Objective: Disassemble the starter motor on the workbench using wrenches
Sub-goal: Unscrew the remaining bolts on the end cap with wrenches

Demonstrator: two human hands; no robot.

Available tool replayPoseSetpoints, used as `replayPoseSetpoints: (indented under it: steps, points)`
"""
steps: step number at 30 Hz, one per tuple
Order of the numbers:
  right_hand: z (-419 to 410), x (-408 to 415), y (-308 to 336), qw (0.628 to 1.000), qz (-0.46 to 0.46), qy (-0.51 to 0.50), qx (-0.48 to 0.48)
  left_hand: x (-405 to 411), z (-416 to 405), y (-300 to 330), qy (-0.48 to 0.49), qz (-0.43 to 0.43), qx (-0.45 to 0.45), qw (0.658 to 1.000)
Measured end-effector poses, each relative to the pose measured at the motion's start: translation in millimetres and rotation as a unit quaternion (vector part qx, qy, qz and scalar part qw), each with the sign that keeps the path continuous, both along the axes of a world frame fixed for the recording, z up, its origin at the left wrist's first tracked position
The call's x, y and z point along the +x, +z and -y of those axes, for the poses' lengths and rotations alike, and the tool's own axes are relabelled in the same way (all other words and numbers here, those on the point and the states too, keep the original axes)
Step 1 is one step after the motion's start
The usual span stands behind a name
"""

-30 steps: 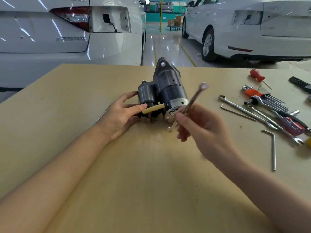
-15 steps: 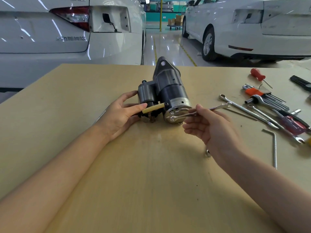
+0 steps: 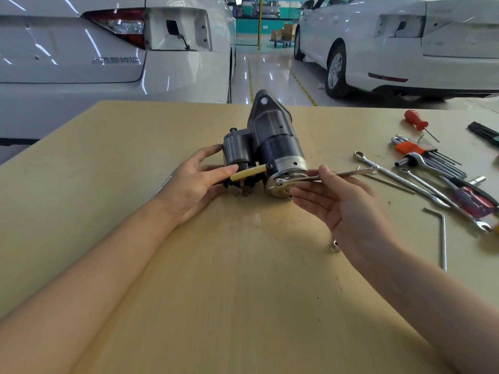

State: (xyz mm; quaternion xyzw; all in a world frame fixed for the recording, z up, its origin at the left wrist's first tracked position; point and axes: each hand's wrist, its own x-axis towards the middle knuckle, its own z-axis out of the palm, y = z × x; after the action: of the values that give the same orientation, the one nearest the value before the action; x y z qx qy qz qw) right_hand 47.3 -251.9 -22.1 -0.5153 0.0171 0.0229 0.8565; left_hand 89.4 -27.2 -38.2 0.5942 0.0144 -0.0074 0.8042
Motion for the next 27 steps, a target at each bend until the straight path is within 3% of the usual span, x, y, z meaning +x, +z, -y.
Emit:
replayPoseSetpoints:
  steps: [3, 5, 6, 7, 8, 9, 15, 18, 19, 20, 22, 25, 27]
  points:
    - [-4, -2, 7, 0.992, 0.075, -0.022, -0.098, -1, 0, 1, 0.001, 0.002, 0.004, 1.000]
    - [-10, -4, 17, 0.951, 0.182, -0.053, -0.244, -2, 1, 2, 0.002, 0.002, 0.008, 1.000]
    - [-13, -4, 20, 0.897, 0.257, -0.078, -0.351, -2, 2, 2, 0.003, 0.001, 0.009, 1.000]
    - [-17, -4, 24, 0.817, 0.334, -0.094, -0.460, -2, 3, 2, 0.004, 0.001, 0.008, 1.000]
    - [-23, -5, 27, 0.735, 0.394, -0.093, -0.544, -2, 3, 1, 0.005, 0.001, 0.008, 1.000]
    - [-30, -6, 29, 0.675, 0.424, -0.074, -0.599, -2, 3, 1, 0.006, 0.003, 0.009, 1.000]
    - [-53, -13, 24, 0.532, 0.433, 0.040, -0.727, -4, 3, 2, 0.010, -0.001, 0.029, 1.000]
    - [-42, -19, 21, 0.456, 0.502, 0.040, -0.734, -4, 4, 3, 0.011, -0.003, 0.016, 1.000]
    - [-35, -22, 20, 0.466, 0.527, 0.024, -0.710, -4, 5, 3, 0.013, -0.005, 0.013, 1.000]
    - [-28, -23, 18, 0.508, 0.544, 0.008, -0.668, -4, 4, 3, 0.014, -0.006, 0.011, 1.000]
    - [-19, -23, 17, 0.646, 0.513, -0.016, -0.565, -4, 4, 4, 0.014, -0.007, 0.006, 1.000]
    - [-11, -18, 19, 0.869, 0.306, -0.037, -0.388, -4, 4, 3, 0.011, -0.006, 0.003, 1.000]
    - [-7, -14, 20, 0.946, 0.179, -0.018, -0.270, -4, 3, 3, 0.010, -0.006, 0.004, 1.000]
